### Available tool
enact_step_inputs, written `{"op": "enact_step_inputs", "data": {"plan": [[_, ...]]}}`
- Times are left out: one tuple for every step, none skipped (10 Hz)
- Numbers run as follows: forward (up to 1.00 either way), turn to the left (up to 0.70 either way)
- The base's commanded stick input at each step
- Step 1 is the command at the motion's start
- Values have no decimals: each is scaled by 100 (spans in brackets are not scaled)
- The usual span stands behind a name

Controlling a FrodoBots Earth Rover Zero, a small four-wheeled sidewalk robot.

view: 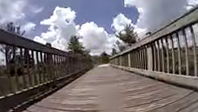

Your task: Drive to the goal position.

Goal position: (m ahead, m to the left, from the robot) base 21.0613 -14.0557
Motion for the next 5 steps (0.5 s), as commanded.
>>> {"op": "enact_step_inputs", "data": {"plan": [[39,0],[50,0],[50,0],[50,0],[50,0]]}}
